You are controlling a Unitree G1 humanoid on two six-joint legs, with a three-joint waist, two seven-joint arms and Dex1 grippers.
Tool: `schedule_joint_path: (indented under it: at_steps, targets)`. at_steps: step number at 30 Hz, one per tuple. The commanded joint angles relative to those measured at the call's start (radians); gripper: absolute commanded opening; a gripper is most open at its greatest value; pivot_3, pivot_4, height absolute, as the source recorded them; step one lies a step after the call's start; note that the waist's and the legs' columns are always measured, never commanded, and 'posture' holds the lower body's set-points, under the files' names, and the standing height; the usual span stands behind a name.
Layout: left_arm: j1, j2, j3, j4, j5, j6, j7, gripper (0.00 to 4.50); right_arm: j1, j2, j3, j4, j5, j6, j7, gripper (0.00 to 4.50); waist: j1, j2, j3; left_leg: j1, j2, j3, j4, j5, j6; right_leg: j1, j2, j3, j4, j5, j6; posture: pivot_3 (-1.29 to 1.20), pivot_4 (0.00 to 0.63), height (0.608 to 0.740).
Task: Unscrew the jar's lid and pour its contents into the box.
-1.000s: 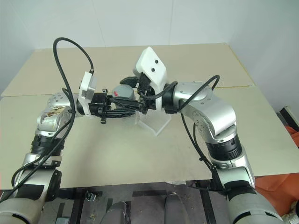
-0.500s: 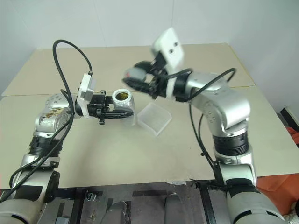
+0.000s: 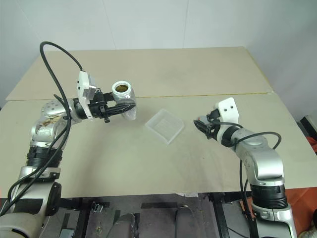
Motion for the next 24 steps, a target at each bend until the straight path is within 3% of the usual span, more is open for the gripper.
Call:
schedule_joint_path:
  at_steps: [1,2,7,10,14,16,19,22,24]
  targets:
    - [-0.031,-0.018,0.004,0.001,0.021,-0.034,0.047,1.92,-0.023,0.025,0.026,0.049,-0.069,-0.02,-0.072,2.73,0.002,0.0,0.0,0.0,0.0,0.0,0.0,0.0,0.0,0.0,0.0,0.0,0.0,0.0,0.0,0.0,0.15,0.74]
    - [-0.037,-0.025,0.001,0.008,0.028,-0.039,0.054,1.92,-0.029,0.029,0.034,0.067,-0.082,-0.023,-0.08,2.73,0.003,0.0,0.0,0.0,0.0,0.0,0.0,0.0,0.0,0.0,0.0,0.0,0.0,0.0,0.0,0.0,0.15,0.74]
    - [-0.066,-0.063,-0.025,0.045,0.089,-0.096,0.118,1.92,-0.047,-0.004,0.028,0.019,-0.074,0.002,-0.035,4.38,0.007,0.0,0.0,-0.002,0.0,0.0,0.0,0.0,0.0,0.0,0.0,0.0,0.0,0.0,0.0,0.0,0.15,0.74]
    - [-0.086,-0.07,-0.071,0.105,0.199,-0.212,0.18,1.92,-0.055,-0.054,-0.012,-0.085,0.014,0.056,0.059,4.48,0.008,0.0,0.0,-0.002,0.0,0.0,0.0,0.0,0.0,0.0,0.0,0.0,0.0,0.0,0.0,0.0,0.15,0.74]
    - [-0.14,-0.077,-0.184,0.235,0.453,-0.512,0.363,1.92,-0.095,-0.107,-0.079,-0.195,0.165,0.166,0.155,4.48,0.01,0.0,0.0,-0.001,0.0,0.0,0.0,0.0,0.0,0.001,0.0,0.0,-0.003,0.0,0.0,0.0,0.15,0.74]
    - [-0.189,-0.065,-0.265,0.328,0.631,-0.689,0.525,1.92,-0.128,-0.138,-0.08,-0.22,0.221,0.227,0.193,4.48,0.012,0.0,0.0,-0.001,0.0,0.0,0.0,0.0,0.0,0.001,0.0,0.0,-0.003,0.0,0.0,0.0,0.15,0.74]
    - [-0.301,-0.027,-0.438,0.462,0.983,-0.87,0.894,1.92,-0.162,-0.167,-0.1,-0.247,0.308,0.273,0.245,4.48,0.017,-0.001,0.0,-0.001,-0.001,0.0,0.0,0.0,0.0,0.001,0.0,0.0,-0.003,0.0,0.0,0.0,0.15,0.74]
    - [-0.449,0.005,-0.651,0.531,1.353,-0.873,1.3,1.92,-0.172,-0.212,-0.084,-0.272,0.341,0.285,0.28,4.48,0.026,-0.001,0.0,-0.003,-0.001,0.0,0.0,0.0,0.0,0.0,-0.001,0.0,-0.003,0.001,0.002,0.0,0.15,0.74]
    - [-0.528,-0.008,-0.754,0.578,1.505,-0.826,1.5,1.92,-0.169,-0.243,-0.073,-0.284,0.354,0.271,0.309,4.48,0.035,-0.001,0.0,-0.005,-0.002,0.0,0.001,0.0,0.0,0.0,-0.001,0.0,-0.001,0.002,0.003,0.0,0.15,0.74]
